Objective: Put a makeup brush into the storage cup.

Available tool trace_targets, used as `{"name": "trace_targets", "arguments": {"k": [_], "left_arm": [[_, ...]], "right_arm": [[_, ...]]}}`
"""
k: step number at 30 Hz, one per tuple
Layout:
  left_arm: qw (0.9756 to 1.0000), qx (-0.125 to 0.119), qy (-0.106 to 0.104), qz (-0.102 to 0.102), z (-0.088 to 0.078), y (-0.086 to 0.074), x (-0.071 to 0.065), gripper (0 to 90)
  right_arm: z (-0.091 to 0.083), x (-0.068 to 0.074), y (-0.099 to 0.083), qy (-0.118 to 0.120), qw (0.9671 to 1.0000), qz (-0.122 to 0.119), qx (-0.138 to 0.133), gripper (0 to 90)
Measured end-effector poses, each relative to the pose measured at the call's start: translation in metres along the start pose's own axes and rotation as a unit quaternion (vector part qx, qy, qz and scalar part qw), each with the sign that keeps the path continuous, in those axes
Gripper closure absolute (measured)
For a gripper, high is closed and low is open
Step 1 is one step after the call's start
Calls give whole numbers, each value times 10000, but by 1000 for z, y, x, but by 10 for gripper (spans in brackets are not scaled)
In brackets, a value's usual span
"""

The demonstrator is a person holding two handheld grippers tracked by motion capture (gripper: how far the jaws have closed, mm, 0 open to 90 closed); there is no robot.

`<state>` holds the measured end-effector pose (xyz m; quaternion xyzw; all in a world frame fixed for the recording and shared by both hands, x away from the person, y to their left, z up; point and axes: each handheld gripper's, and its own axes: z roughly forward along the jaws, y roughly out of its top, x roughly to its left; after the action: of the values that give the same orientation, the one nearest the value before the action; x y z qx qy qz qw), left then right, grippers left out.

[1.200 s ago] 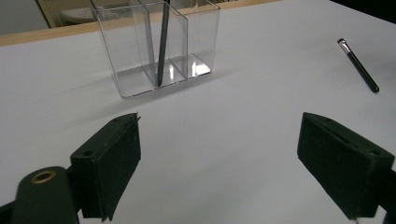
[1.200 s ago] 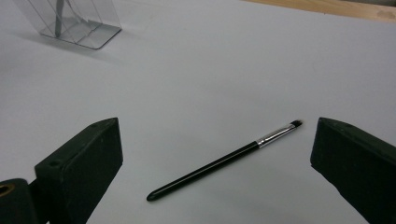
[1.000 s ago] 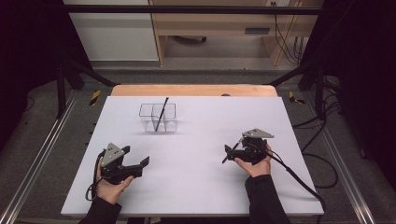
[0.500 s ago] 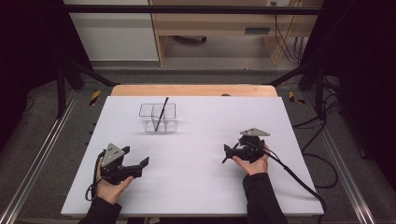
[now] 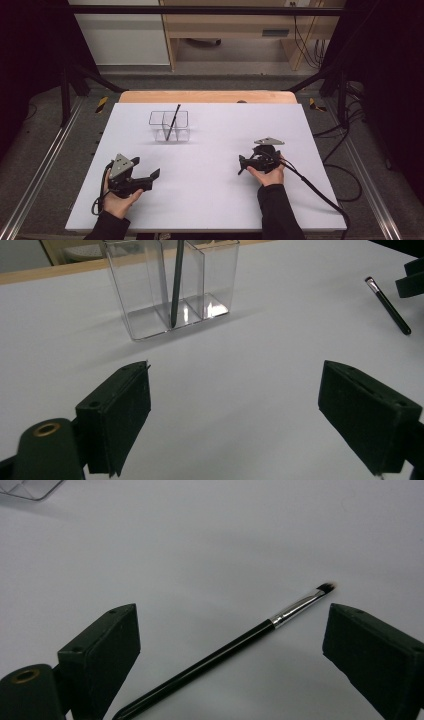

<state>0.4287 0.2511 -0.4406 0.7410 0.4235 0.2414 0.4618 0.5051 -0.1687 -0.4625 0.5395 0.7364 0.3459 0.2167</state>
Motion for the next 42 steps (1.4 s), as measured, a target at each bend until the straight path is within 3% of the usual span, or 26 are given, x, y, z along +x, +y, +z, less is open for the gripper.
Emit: {"name": "trace_targets", "arguments": {"k": [13,26,32,42], "left_arm": [[10000,15,-79,56,1,0,-1,129],[9999,24,-106,74,1,0,-2,131],[9999,16,-110,80,1,1,-2,133],[9999,46,-123,95,1,1,-3,136]], "right_arm": [[15,-1,-4,-198,9995,16,264,211],[17,-2,-5,-268,9989,118,356,363],[17,-3,-6,-389,9985,54,370,440],[16,-3,-6,-370,9987,-4,362,531]]}}
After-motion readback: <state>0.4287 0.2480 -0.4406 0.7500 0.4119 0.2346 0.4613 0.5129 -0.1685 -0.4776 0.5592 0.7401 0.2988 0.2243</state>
